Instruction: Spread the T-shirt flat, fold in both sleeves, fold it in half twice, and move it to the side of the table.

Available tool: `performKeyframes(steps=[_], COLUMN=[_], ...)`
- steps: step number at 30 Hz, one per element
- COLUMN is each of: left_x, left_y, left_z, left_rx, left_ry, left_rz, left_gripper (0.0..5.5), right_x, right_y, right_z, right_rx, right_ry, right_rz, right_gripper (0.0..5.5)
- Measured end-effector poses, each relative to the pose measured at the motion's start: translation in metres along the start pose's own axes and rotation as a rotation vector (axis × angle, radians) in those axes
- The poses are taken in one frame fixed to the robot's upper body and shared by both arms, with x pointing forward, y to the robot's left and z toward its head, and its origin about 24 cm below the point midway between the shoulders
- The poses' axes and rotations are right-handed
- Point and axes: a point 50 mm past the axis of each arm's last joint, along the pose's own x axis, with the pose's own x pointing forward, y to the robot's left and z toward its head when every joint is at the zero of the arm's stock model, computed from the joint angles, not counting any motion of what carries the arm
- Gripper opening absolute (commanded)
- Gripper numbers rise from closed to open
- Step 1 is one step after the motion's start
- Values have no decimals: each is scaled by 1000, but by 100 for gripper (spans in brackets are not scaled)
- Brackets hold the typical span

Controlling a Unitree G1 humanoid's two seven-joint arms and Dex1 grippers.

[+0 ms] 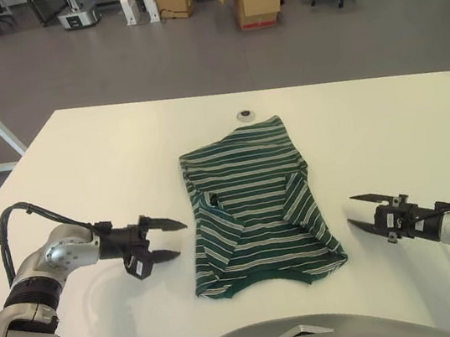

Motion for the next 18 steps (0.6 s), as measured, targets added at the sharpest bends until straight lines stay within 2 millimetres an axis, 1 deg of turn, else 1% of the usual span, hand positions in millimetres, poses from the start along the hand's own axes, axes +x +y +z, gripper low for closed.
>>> performKeyframes(steps=[3,5,7,11,12,15,17,18], left_x=[3,6,16,28,36,43,45,46], left_y=[0,0,1,2,3,4,6,7], left_z=[1,2,3,7,11,15,16,17], left_rx=[62,68,70,88,100,111,127,137], left_ry=[-39,-52,-79,-131,-170,-202,-208,-212], left_rz=[-31,-19,12,40,48,45,34,31], left_gripper=[341,341,341,341,341,341,345,326], right_x=[4,6,9,17,22,33,36,38], right_y=[0,1,2,-2,-3,-5,-7,-6], right_z=[2,2,4,8,11,18,20,20], right_rx=[-99,-141,-207,-308,-355,-416,-451,-455], right_ry=[-75,-116,-152,-209,-231,-272,-279,-284], right_rz=[67,91,123,169,190,211,223,231], right_gripper=[257,257,257,257,257,257,222,205])
